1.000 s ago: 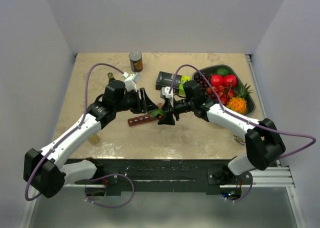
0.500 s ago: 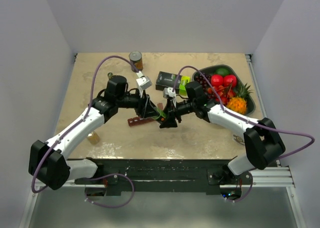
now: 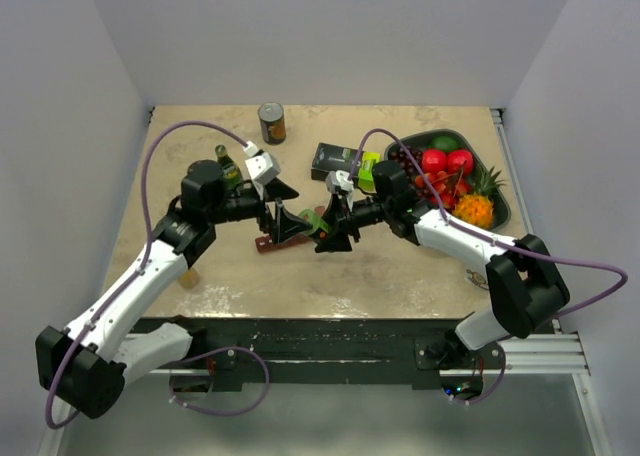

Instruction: Sort the pills into containers

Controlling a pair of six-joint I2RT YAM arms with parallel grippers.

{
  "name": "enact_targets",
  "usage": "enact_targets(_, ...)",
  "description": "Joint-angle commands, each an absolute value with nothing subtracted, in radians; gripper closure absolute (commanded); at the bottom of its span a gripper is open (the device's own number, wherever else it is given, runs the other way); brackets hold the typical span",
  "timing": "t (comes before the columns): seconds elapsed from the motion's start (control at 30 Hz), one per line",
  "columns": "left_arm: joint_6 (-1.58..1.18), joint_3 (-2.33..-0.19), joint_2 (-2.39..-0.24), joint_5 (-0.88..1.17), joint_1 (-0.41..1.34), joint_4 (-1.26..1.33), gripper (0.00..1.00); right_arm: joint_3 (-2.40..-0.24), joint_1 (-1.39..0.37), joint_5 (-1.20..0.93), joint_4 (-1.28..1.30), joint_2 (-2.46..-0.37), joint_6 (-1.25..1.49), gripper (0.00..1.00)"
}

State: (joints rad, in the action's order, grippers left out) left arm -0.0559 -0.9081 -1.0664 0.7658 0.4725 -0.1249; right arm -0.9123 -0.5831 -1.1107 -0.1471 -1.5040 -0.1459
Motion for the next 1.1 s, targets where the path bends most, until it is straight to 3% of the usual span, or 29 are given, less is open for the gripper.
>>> enact_targets(0.0,-0.247,-0.874,-0.967,0.775,0.427,0.112,0.01,-0.95,-0.581,-1.118,-0.184,-1.491,-0.138,1.0)
enact_targets(0.17,-0.389,-0.902,-0.946,0.598,0.416,0.002,0.01,-0.959,-0.581,-1.092,-0.152,-1.48,-0.172,1.0)
enact_targets(0.2,-0.429,-0.92,-0.951,0.553,0.416,-0.126,0.01,-0.965,-0.581,-1.085,-0.132,-1.48,-0.19,1.0)
enact_targets(0.4,-0.555,-1.0,-1.04,0.525,0.413,-0.343,0.04,-0.968,-0.581,-1.048,-0.121,-1.482,-0.201,1.0)
enact_targets(0.53,-0.591,-1.019,-1.014,0.416,0.462,-0.374,0.04,-0.969,-0.583,-1.04,-0.12,-1.486,-0.202,1.0)
enact_targets(0.83,-0.603,-1.0,-1.068,0.383,0.531,-0.35,0.13,-0.969,-0.581,-1.037,-0.12,-1.493,-0.201,1.0)
enact_targets(1.07,-0.595,-1.015,-1.112,0.393,0.557,-0.325,0.25,-0.968,-0.581,-1.037,-0.12,-1.494,-0.202,1.0)
